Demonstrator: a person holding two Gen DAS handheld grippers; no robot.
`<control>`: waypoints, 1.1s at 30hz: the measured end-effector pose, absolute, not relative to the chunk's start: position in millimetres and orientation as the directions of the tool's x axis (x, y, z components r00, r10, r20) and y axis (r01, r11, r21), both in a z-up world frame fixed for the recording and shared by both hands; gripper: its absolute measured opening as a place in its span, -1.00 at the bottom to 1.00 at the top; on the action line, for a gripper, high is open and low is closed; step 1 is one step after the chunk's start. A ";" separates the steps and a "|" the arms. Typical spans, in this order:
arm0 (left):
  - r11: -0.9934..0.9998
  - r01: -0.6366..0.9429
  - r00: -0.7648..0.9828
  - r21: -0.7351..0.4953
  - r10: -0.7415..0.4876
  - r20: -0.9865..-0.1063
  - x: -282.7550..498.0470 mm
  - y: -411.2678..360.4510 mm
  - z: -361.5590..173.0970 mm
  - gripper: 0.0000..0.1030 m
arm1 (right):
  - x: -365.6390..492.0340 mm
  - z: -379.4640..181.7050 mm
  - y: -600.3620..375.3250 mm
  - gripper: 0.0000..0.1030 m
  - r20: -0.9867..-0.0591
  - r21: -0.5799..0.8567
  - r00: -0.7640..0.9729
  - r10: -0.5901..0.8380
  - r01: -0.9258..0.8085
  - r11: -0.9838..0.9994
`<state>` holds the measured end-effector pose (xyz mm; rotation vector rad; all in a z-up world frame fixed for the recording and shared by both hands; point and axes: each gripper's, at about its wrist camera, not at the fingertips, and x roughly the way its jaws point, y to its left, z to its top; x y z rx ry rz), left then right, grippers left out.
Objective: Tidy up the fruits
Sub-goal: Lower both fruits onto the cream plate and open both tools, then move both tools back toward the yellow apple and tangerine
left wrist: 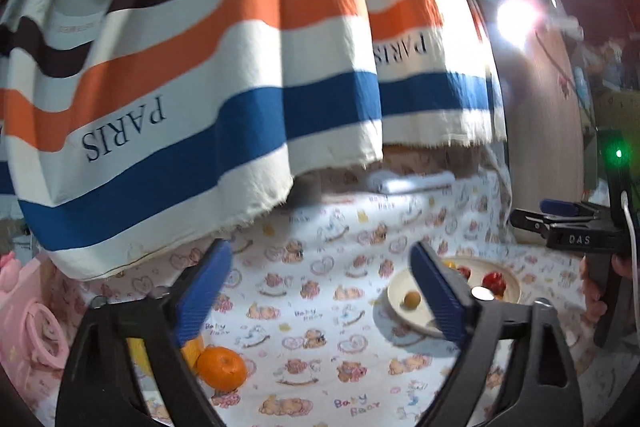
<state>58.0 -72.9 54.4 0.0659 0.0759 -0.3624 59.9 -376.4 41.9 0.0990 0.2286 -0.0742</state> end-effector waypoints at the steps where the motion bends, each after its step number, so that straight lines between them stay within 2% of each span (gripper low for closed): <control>1: 0.933 0.357 0.933 0.040 -0.354 -0.070 57.3 -70.2 54.6 0.96 | 54.7 43.7 -377.5 0.99 -0.193 0.098 0.978 -0.073 0.093 0.991; 5: 0.941 0.336 0.942 0.049 -0.335 -0.028 52.3 -66.6 54.3 0.99 | 40.8 50.1 -375.9 0.99 -0.109 0.088 0.991 -0.082 0.092 0.992; 9: 0.943 0.333 0.942 0.025 -0.332 -0.043 55.9 -60.5 52.9 0.99 | 33.8 51.1 -365.9 0.99 -0.062 0.038 0.994 -0.086 0.088 0.995; 17: 0.943 0.328 0.942 -0.050 -0.330 -0.055 60.5 -43.7 53.5 0.99 | 46.2 39.6 -354.9 0.99 -0.154 0.037 0.988 0.003 0.002 0.999; 23: 0.938 0.328 0.937 -0.108 -0.338 -0.087 66.4 -30.1 59.4 0.99 | 45.5 38.7 -355.0 0.99 -0.139 0.030 0.990 -0.011 0.016 0.999; 33: 0.963 0.213 0.966 -0.168 -0.234 -0.113 80.3 0.3 70.6 0.99 | 47.7 40.0 -337.0 0.99 -0.109 -0.053 0.994 -0.020 0.014 0.999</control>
